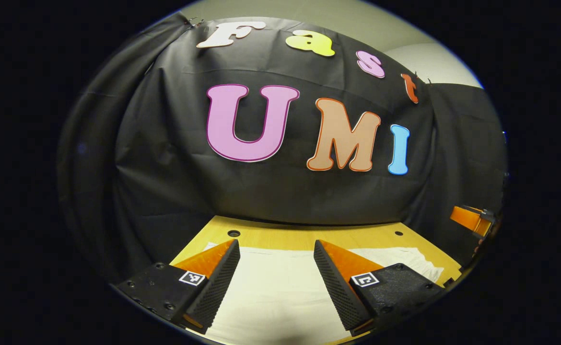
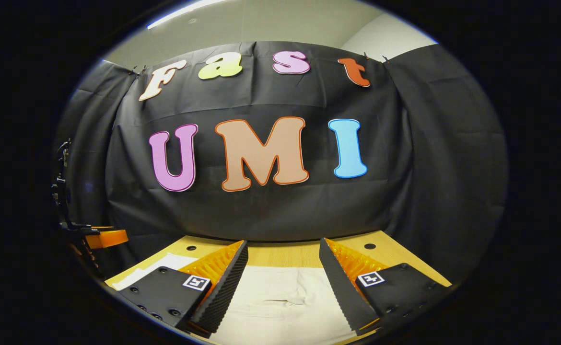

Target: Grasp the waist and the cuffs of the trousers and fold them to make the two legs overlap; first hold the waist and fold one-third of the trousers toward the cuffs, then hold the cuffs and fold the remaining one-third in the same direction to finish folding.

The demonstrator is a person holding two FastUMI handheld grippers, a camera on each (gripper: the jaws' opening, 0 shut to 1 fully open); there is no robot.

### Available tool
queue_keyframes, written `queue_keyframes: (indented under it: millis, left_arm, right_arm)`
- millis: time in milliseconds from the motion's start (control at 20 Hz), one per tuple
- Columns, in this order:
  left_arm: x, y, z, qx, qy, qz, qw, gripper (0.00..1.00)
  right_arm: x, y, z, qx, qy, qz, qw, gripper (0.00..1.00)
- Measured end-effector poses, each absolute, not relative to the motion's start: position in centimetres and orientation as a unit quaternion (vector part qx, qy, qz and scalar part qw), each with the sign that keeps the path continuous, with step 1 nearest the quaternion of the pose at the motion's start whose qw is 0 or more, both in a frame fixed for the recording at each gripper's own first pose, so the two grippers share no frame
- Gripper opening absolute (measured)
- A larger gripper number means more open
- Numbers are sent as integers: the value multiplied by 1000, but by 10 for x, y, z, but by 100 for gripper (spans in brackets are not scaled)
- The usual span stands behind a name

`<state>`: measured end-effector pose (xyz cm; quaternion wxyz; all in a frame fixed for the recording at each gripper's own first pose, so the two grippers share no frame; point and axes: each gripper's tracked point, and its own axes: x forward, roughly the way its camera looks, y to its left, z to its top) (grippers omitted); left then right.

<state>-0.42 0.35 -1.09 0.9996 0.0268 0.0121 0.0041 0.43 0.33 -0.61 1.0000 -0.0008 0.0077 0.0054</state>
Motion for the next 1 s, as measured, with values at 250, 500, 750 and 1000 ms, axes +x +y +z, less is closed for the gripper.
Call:
queue_keyframes:
  millis: [250,500,750,1000]
  left_arm:
    - [-7,4,-20,39,26,-5,999,94]
    - [-14,8,-42,62,55,-36,996,94]
    - [-29,16,-88,106,134,-119,978,94]
    - [-57,34,-164,160,272,-207,926,94]
  right_arm:
    - [3,6,-7,-5,10,7,1000,95]
    - [-1,5,-13,-10,17,7,1000,95]
    - [-7,5,-27,-21,32,6,999,95]
    - [-17,6,-45,-14,52,0,999,95]
